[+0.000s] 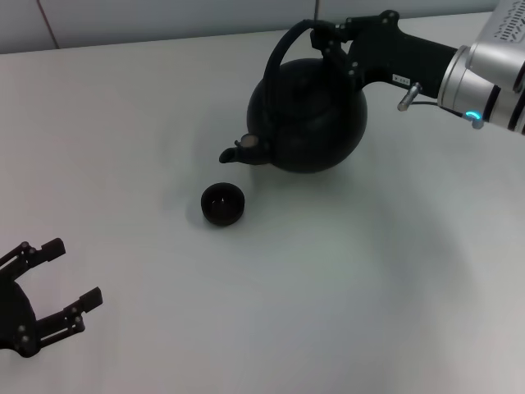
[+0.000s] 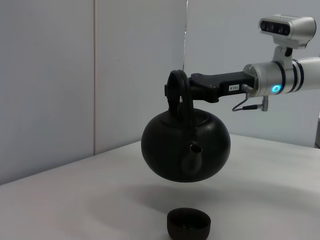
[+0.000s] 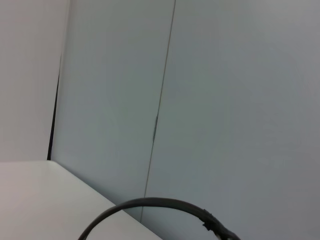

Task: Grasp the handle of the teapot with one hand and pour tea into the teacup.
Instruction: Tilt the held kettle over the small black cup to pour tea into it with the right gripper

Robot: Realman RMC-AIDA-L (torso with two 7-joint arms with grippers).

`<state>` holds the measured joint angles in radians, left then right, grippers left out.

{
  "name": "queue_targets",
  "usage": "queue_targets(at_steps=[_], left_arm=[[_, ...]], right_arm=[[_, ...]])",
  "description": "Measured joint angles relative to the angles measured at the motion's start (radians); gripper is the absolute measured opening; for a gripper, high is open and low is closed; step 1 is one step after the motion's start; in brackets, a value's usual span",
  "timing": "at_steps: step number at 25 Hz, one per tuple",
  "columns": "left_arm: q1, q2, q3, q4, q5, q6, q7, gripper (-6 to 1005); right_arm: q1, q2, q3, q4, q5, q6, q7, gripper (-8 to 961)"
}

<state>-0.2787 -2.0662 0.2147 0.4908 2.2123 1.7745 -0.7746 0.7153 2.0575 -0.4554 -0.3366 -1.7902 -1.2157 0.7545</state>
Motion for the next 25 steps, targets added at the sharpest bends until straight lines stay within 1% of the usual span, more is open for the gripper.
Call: queue_targets(at_steps=[8, 17, 25], left_arm=[[0.001, 0.001, 0.000, -0.010, -0.011, -0.002, 0.000, 862], [0.001, 0.000, 0.000, -0.011, -0.022, -0.005, -0.001, 862], [0.001, 0.000, 0.000, -0.011, -0.027, -0.006, -0.009, 862]], right_arm=[[-0.009, 0.003, -0.088, -0.085, 0.004, -0.006, -0.038, 81], [0.016, 0.007, -0.095, -0.095, 0.009, -0.021, -0.168, 80], [0.030, 0.007, -0.132, -0.110, 0.009, -0.022, -0.224, 80]])
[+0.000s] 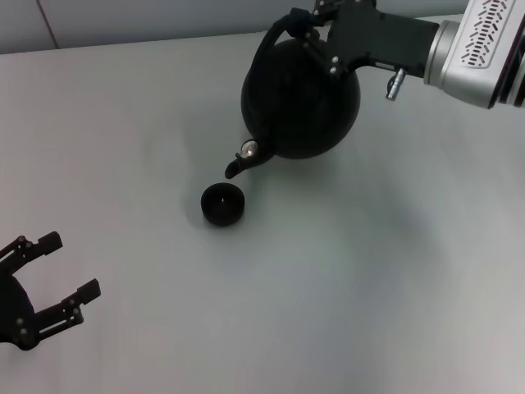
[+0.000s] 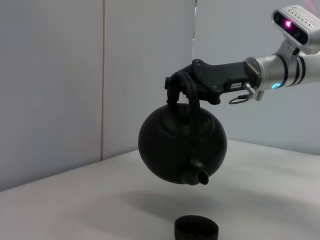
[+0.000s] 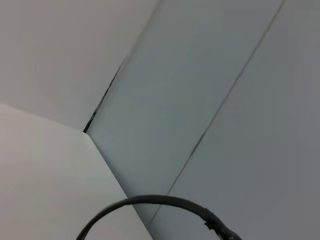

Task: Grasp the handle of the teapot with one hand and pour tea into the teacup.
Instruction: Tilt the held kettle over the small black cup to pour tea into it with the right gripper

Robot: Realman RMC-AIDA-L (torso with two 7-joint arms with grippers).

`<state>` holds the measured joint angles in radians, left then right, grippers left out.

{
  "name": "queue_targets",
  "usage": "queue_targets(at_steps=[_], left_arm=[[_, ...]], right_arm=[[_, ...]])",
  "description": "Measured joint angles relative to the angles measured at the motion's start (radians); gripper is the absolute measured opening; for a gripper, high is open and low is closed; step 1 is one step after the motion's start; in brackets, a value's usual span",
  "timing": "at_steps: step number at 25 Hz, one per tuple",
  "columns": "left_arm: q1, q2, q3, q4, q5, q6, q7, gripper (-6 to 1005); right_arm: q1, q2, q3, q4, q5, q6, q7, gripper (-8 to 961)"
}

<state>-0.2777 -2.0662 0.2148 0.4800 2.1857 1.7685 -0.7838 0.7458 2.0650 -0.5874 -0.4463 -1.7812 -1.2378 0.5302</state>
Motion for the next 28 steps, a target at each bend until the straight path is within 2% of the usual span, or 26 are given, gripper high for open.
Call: queue_targets(at_steps=[10, 19, 28], left_arm=[[-0.001, 0.001, 0.000, 0.000, 0.000, -0.002, -0.003, 862], [-0.001, 0.002, -0.010, 0.000, -0.001, -0.003, -0.005, 862], [-0.002, 0.002, -0.012, 0.000, -0.001, -0.002, -0.006, 862]], right_arm=[[0.005, 0.009, -0.067, -0.042, 0.000, 0.000, -0.057, 80], [0.005, 0.015, -0.077, -0.051, 0.004, -0.001, -0.114, 80], [-0.002, 0.015, -0.077, -0.048, 0.043, 0.001, -0.036, 80]])
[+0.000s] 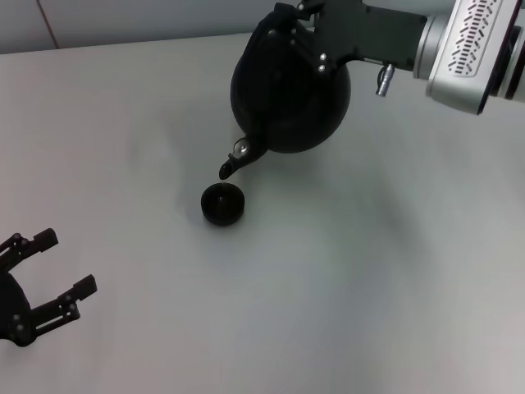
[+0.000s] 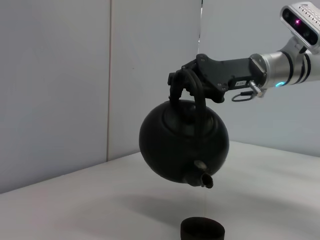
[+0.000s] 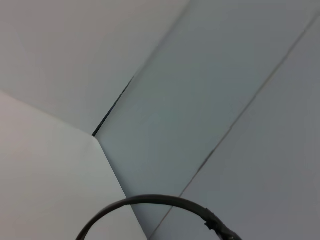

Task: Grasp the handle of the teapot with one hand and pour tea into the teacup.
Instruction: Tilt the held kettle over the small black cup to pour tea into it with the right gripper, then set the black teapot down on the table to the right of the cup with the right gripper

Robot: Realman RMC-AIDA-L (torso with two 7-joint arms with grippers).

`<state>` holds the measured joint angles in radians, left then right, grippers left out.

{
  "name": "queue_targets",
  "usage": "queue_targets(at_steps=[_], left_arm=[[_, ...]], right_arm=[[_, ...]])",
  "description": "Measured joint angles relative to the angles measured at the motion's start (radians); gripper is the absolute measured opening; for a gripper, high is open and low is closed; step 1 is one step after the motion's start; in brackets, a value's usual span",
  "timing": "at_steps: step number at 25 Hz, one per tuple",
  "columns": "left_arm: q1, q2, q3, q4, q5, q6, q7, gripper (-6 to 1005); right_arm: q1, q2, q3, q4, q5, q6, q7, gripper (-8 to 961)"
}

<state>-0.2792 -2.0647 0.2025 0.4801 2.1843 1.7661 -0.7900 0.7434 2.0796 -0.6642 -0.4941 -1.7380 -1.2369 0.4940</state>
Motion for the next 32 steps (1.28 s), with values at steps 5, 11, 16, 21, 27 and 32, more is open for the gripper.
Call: queue_targets(at_steps=[5, 11, 16, 21, 27, 32], left_arm=[[0.000, 0.000, -0.007, 0.000, 0.000, 0.004, -0.001, 862], [0.002, 0.001, -0.014, 0.005, 0.000, 0.010, -0.012, 862], [0.001, 0.002, -0.014, 0.001, -0.001, 0.010, -0.012, 862], [-0.002, 0.002, -0.012, 0.000, -0.001, 0.010, -0.009, 862], [-0.007, 0.002, -0.008, 0.000, -0.002, 0.010, -0.005, 862], [-0.008, 0.001, -0.008, 0.000, -0.002, 0.010, -0.003, 862]], right_arm=[[-0.018, 0.000, 0.010, 0.003, 0.006, 0.020, 0.175, 81], [-0.073, -0.005, 0.067, 0.005, 0.028, 0.025, 0.461, 81], [-0.114, -0.006, 0.157, 0.042, 0.035, 0.031, 0.562, 81], [-0.156, -0.007, 0.181, 0.064, 0.077, 0.029, 0.561, 80], [-0.185, -0.005, 0.179, 0.068, 0.080, 0.031, 0.549, 80], [-0.199, -0.003, 0.181, 0.094, 0.080, 0.045, 0.490, 80]])
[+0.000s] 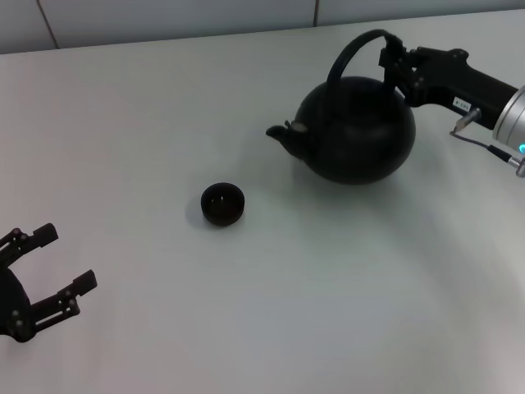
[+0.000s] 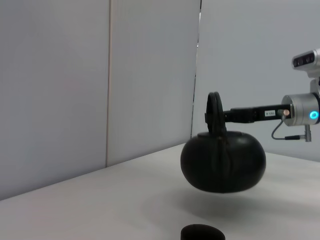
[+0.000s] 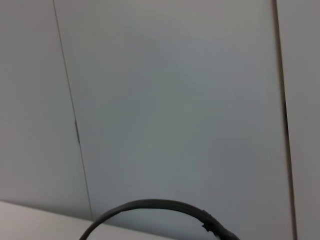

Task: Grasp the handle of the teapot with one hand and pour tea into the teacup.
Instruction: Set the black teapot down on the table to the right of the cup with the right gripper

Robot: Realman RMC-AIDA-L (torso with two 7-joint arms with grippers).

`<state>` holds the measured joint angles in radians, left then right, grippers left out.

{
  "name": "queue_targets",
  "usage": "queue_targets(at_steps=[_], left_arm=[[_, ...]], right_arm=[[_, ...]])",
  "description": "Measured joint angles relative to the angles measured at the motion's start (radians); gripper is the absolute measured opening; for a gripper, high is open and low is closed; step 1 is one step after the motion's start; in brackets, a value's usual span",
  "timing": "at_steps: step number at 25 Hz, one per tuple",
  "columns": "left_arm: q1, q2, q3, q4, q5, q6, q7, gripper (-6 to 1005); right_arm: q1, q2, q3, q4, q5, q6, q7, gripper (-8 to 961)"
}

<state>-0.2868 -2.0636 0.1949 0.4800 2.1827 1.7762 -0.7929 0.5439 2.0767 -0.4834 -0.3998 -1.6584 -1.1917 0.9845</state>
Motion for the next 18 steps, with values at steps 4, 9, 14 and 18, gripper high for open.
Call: queue_targets(at_steps=[4, 9, 14, 18], left_arm=[[0.000, -0.001, 0.000, 0.000, 0.000, 0.000, 0.000, 862], [0.000, -0.001, 0.000, 0.000, 0.000, 0.000, 0.001, 862], [0.000, -0.001, 0.000, 0.000, 0.000, 0.000, 0.001, 862], [0.002, -0.003, 0.000, 0.000, 0.000, 0.000, 0.001, 862]], right_arm=[[-0.001, 0.000, 0.000, 0.013, 0.000, 0.016, -0.033, 80], [-0.001, 0.000, 0.000, 0.024, 0.000, 0.032, -0.062, 81], [-0.001, 0.000, 0.000, 0.027, 0.000, 0.034, -0.076, 81], [-0.001, 0.000, -0.003, 0.032, 0.000, 0.034, -0.086, 85]])
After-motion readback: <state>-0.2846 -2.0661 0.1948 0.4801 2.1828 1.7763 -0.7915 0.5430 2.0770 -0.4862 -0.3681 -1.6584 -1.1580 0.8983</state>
